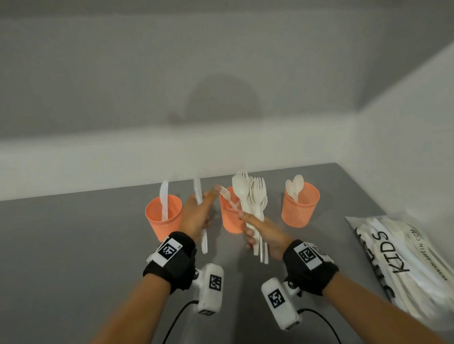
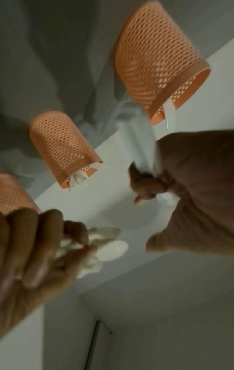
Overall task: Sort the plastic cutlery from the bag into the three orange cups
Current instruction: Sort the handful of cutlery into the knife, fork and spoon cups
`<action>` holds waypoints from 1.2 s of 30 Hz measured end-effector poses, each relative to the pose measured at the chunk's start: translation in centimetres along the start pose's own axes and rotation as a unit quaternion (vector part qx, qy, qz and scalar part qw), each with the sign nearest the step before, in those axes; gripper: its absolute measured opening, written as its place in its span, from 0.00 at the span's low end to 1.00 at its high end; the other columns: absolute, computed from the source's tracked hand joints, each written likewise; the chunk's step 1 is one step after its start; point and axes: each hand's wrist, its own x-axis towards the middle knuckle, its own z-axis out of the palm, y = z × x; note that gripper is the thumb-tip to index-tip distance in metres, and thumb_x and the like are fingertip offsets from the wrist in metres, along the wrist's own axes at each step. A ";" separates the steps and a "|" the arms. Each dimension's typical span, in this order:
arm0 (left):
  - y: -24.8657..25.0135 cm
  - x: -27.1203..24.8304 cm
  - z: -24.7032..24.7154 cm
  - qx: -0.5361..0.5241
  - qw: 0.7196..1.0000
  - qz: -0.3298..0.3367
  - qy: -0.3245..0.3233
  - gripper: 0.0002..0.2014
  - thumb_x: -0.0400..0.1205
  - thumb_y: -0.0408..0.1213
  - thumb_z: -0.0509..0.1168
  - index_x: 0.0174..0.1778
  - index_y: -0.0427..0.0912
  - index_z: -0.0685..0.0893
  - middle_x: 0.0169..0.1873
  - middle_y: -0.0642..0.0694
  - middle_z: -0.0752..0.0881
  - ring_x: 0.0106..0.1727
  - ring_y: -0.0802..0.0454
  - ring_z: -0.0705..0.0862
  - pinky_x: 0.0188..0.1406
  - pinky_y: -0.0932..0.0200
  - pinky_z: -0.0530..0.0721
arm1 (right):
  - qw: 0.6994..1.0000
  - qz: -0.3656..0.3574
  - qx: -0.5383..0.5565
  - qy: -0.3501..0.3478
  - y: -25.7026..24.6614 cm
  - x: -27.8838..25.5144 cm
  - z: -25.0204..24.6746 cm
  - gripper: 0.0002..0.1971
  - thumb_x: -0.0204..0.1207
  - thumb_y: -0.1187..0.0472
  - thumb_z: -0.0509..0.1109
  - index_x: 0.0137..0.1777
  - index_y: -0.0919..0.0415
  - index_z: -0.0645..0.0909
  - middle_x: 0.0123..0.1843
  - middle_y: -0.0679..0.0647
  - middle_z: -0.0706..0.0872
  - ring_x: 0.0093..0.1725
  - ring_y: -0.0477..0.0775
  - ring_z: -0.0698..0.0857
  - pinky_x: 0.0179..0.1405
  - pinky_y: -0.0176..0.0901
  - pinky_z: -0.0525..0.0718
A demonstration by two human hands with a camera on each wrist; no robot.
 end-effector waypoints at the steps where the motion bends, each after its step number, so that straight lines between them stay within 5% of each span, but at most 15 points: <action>1: -0.1 -0.3 0.1 0.025 0.998 -0.010 -0.060 0.16 0.77 0.55 0.66 0.41 0.44 0.78 0.27 0.50 0.71 0.22 0.59 0.64 0.18 0.68 0.63 | 0.999 0.015 0.008 -0.031 -0.2 -0.2 0.2 0.06 0.81 0.55 0.63 0.51 0.57 0.74 0.17 0.46 0.69 0.15 0.42 0.67 0.21 0.35 0.73; 5: -0.6 -0.9 0.8 -0.048 0.971 -0.050 -0.231 0.34 0.65 0.62 0.72 0.51 0.34 0.79 0.35 0.43 0.80 0.29 0.56 0.77 0.30 0.62 0.75 | 0.984 0.079 -0.015 -0.159 -1.0 -0.9 1.5 0.08 0.80 0.54 0.62 0.44 0.57 0.75 0.15 0.45 0.67 0.14 0.40 0.65 0.20 0.31 0.72; 7: -0.2 -1.2 1.2 -0.098 0.963 -0.076 -0.241 0.23 0.70 0.52 0.69 0.51 0.36 0.83 0.40 0.44 0.87 0.38 0.55 0.86 0.40 0.62 0.84 | 0.971 0.110 -0.014 -0.213 -1.0 -1.1 2.2 0.11 0.74 0.53 0.62 0.32 0.54 0.73 0.15 0.44 0.67 0.14 0.39 0.65 0.22 0.31 0.74; 9: 0.4 -1.6 1.5 -0.105 0.965 -0.073 -0.231 0.16 0.70 0.43 0.69 0.49 0.39 0.84 0.38 0.46 0.88 0.39 0.57 0.86 0.39 0.67 0.85 | 0.962 0.128 -0.008 -0.242 -1.0 -1.3 2.6 0.14 0.71 0.53 0.62 0.24 0.52 0.73 0.15 0.43 0.67 0.15 0.40 0.66 0.24 0.32 0.74; 12: 1.3 -1.7 2.2 -0.037 0.985 -0.046 -0.162 0.16 0.69 0.38 0.70 0.50 0.34 0.83 0.34 0.43 0.83 0.34 0.55 0.84 0.30 0.66 0.83 | 0.966 0.135 -0.010 -0.222 -1.3 -0.9 2.5 0.10 0.69 0.53 0.65 0.29 0.56 0.79 0.18 0.46 0.75 0.21 0.44 0.77 0.28 0.35 0.79; 14: 1.7 -1.3 3.0 0.017 0.997 -0.045 -0.060 0.10 0.72 0.34 0.70 0.46 0.34 0.83 0.33 0.41 0.82 0.32 0.52 0.83 0.26 0.67 0.81 | 0.982 0.087 -0.067 -0.155 -1.3 -0.5 2.6 0.08 0.73 0.58 0.67 0.38 0.61 0.83 0.27 0.51 0.84 0.29 0.47 0.84 0.34 0.36 0.83; 17: 1.6 -0.3 3.9 0.109 0.989 -0.019 0.098 0.13 0.72 0.34 0.70 0.50 0.34 0.82 0.43 0.39 0.87 0.42 0.45 0.86 0.40 0.57 0.85 | 0.981 -0.046 -0.187 -0.016 -1.2 0.3 3.3 0.12 0.73 0.73 0.68 0.57 0.67 0.79 0.43 0.57 0.85 0.39 0.45 0.84 0.34 0.25 0.81; 19: 1.6 -0.4 4.6 0.138 0.985 -0.006 0.103 0.20 0.70 0.40 0.73 0.53 0.36 0.77 0.49 0.41 0.85 0.49 0.44 0.85 0.49 0.52 0.84 | 0.986 -0.081 -0.143 0.025 -0.9 0.8 4.1 0.19 0.73 0.79 0.65 0.63 0.66 0.73 0.46 0.57 0.83 0.40 0.43 0.83 0.34 0.27 0.83; 21: 2.0 -0.9 5.1 0.145 0.988 -0.003 0.059 0.26 0.67 0.50 0.76 0.53 0.41 0.74 0.47 0.45 0.83 0.49 0.47 0.83 0.46 0.55 0.81 | 0.994 -0.072 -0.063 0.047 -0.7 1.0 4.1 0.09 0.79 0.72 0.59 0.57 0.67 0.75 0.38 0.58 0.82 0.33 0.47 0.82 0.29 0.32 0.82; 23: 2.5 -1.0 4.8 0.119 0.993 0.005 0.018 0.26 0.68 0.59 0.72 0.48 0.40 0.76 0.38 0.48 0.82 0.40 0.50 0.83 0.35 0.61 0.78 | 0.999 0.013 0.050 0.019 -0.9 0.8 3.3 0.09 0.75 0.69 0.52 0.42 0.65 0.75 0.22 0.54 0.73 0.19 0.47 0.72 0.18 0.33 0.72; 25: 2.9 -1.0 3.9 0.066 0.998 0.004 0.013 0.18 0.77 0.55 0.64 0.34 0.42 0.76 0.25 0.50 0.77 0.23 0.57 0.76 0.22 0.66 0.70 | 0.986 0.057 0.153 -0.037 -1.3 0.5 2.0 0.06 0.63 0.65 0.56 0.38 0.59 0.73 0.16 0.48 0.67 0.13 0.45 0.64 0.13 0.30 0.65; 27: 2.8 -1.0 2.8 0.035 0.999 -0.022 0.029 0.14 0.81 0.43 0.62 0.31 0.43 0.74 0.25 0.50 0.74 0.14 0.63 0.70 0.18 0.68 0.67 | 0.973 0.059 0.201 -0.093 -1.6 0.4 0.8 0.12 0.57 0.59 0.67 0.42 0.57 0.77 0.16 0.47 0.68 0.12 0.43 0.65 0.11 0.30 0.66; 31: 2.2 -1.7 1.9 0.047 0.999 -0.014 -0.013 0.11 0.81 0.38 0.64 0.33 0.42 0.77 0.27 0.49 0.76 0.12 0.65 0.70 0.14 0.74 0.67 | 0.960 0.060 0.214 -0.168 -1.6 0.8 0.2 0.21 0.49 0.56 0.80 0.45 0.59 0.83 0.18 0.49 0.73 0.12 0.43 0.68 0.11 0.30 0.68; 36: 2.2 -1.6 2.5 0.025 1.000 0.000 -0.002 0.13 0.78 0.37 0.70 0.54 0.34 0.80 0.34 0.43 0.82 0.15 0.67 0.76 0.14 0.77 0.68 | 0.977 0.066 0.155 -0.128 -1.6 0.6 1.3 0.12 0.65 0.56 0.60 0.46 0.60 0.78 0.20 0.49 0.75 0.12 0.42 0.67 0.12 0.30 0.67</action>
